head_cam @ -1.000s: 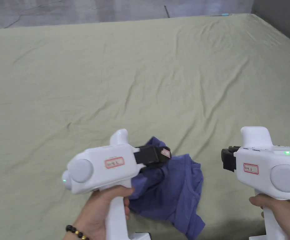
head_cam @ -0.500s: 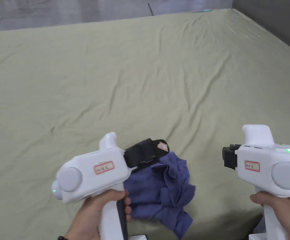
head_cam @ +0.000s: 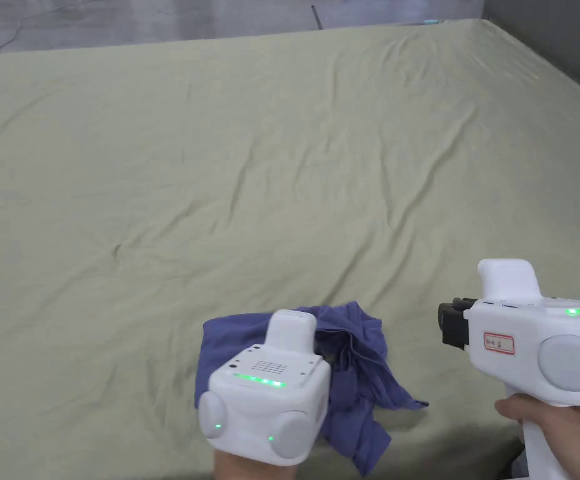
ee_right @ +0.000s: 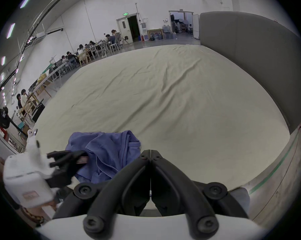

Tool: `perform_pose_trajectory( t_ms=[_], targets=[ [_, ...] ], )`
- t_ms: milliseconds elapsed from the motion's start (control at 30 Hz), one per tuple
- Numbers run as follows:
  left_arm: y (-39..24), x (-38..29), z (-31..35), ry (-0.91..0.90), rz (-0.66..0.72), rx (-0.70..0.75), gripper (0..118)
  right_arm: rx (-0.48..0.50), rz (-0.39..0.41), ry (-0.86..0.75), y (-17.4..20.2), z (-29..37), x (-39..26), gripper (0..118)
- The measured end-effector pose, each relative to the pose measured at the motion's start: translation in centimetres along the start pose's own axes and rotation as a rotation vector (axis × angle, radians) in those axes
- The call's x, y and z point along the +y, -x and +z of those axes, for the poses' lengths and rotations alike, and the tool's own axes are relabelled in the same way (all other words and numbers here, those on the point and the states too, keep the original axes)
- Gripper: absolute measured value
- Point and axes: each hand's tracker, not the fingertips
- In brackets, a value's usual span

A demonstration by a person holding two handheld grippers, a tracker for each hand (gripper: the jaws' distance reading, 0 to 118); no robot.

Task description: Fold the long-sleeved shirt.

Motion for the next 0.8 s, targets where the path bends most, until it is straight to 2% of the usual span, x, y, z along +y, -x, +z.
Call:
perform_pose_trajectory(
  t_ms=[167, 333, 467, 533, 667, 733, 800],
  targets=[
    [-4.4, 0.5, -3.8, -0.009, -0.080, -0.073, 0, -0.013, 0.004, 0.007, -0.7, 0.7, -0.4, 2],
    [-7.0, 1.1, -7.5, 0.105, -0.041, -0.153, 0, -0.040, -0.014, 0.011, -2.2, 1.3, -0.7, 2],
    [-6.4, 2.3, -5.4, 0.065, -0.059, -0.184, 0, -0.038, -0.055, 0.011, -3.1, 1.4, -0.5, 2],
    [-3.8, 3.9, -2.1, 0.008, 0.032, -0.236, 0, 0.032, -0.078, -0.001, -2.8, 1.2, -0.3, 2],
    [2.6, 5.3, 3.5, -0.058, 0.169, -0.230, 0, 0.158, -0.107, 0.028, -0.6, -1.0, 0.4, 2],
    [5.9, 5.2, 5.7, -0.086, 0.231, -0.205, 0, 0.255, -0.106, 0.047, 1.0, -2.5, 0.6, 2],
    [9.9, 4.7, 7.6, -0.095, 0.353, -0.232, 0, 0.375, -0.136, 0.095, 2.6, -4.6, 0.6, 2]
  ],
)
